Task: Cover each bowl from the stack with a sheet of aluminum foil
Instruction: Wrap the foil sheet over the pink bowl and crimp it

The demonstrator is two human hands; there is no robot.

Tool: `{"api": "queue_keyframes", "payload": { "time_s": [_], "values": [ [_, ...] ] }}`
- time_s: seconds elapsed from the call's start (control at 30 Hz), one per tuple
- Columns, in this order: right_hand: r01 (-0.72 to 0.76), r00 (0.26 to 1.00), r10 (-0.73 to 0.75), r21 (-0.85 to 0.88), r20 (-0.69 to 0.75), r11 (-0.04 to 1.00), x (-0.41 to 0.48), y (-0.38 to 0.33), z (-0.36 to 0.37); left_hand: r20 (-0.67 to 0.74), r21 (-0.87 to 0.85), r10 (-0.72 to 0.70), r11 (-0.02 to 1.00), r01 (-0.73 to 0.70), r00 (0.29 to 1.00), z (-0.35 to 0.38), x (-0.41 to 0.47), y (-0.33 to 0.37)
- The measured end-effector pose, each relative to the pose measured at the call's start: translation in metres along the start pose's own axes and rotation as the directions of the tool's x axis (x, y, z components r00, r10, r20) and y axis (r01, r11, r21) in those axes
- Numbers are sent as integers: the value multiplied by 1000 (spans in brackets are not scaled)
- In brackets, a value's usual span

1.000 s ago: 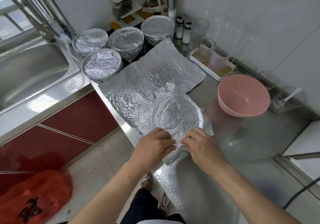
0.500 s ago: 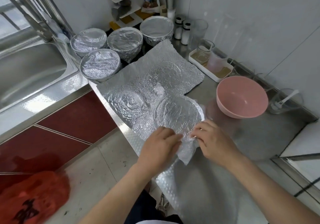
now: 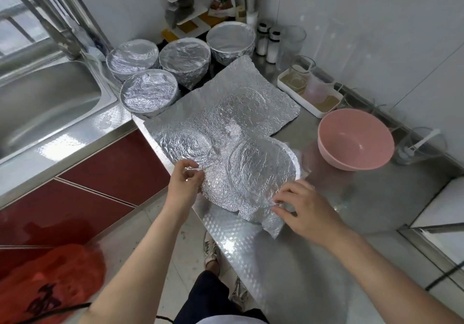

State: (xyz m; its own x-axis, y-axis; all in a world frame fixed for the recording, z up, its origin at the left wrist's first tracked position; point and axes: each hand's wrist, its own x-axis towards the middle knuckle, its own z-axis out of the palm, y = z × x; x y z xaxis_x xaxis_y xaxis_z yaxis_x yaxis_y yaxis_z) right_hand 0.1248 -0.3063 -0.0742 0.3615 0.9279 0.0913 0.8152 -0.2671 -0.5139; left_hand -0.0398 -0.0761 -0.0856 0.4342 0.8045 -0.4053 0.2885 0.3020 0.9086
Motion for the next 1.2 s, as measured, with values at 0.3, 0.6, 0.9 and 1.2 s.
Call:
{"api": "queue_keyframes", "payload": {
  "time_s": [0.3, 0.6, 0.9, 1.2],
  "values": [
    [59, 998, -62, -96, -29, 994, 6, 4, 5, 11, 105, 133, 985, -134, 991, 3, -5, -3],
    [97, 991, -110, -164, -71, 982, 7, 5, 7, -107, 214, 156, 968, -131, 982, -11, -1, -8],
    [130, 988, -142, -173, -61, 976, 9, 5, 8, 62, -107, -144, 983, 150, 988, -4, -1, -6],
    [115, 989, -129, -165, -73, 980, 7, 5, 10, 4, -103, -184, 978, 183, 983, -15, 0, -6]
  ]
}}
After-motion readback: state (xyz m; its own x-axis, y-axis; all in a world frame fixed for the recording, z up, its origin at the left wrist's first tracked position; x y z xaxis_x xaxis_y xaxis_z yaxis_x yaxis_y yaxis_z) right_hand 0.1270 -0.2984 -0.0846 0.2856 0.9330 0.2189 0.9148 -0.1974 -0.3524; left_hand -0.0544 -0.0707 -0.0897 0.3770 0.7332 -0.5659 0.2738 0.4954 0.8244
